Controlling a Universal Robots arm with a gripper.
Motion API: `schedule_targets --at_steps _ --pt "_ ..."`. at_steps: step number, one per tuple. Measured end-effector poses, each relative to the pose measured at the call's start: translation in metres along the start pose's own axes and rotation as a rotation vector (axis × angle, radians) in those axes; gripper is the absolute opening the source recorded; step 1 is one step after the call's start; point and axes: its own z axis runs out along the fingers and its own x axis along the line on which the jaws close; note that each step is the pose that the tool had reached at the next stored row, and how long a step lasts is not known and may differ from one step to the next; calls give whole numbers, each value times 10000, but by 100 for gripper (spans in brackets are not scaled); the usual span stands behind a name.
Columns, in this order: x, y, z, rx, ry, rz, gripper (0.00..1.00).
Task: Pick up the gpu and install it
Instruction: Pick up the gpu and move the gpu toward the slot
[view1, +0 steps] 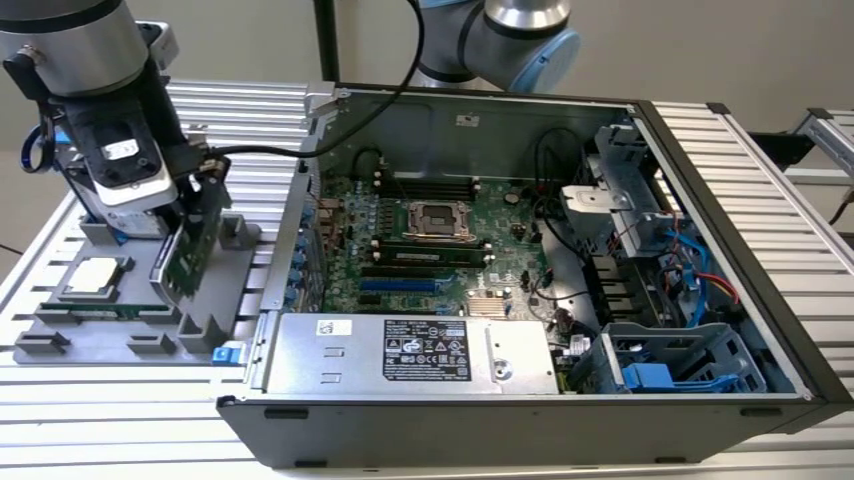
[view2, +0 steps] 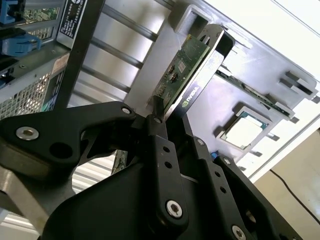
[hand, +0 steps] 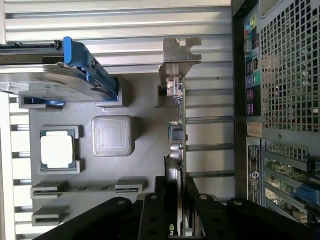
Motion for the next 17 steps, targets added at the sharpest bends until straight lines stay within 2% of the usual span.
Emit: schedule_targets --at_steps 17 --pt "-2 6 -111 0 0 0 0"
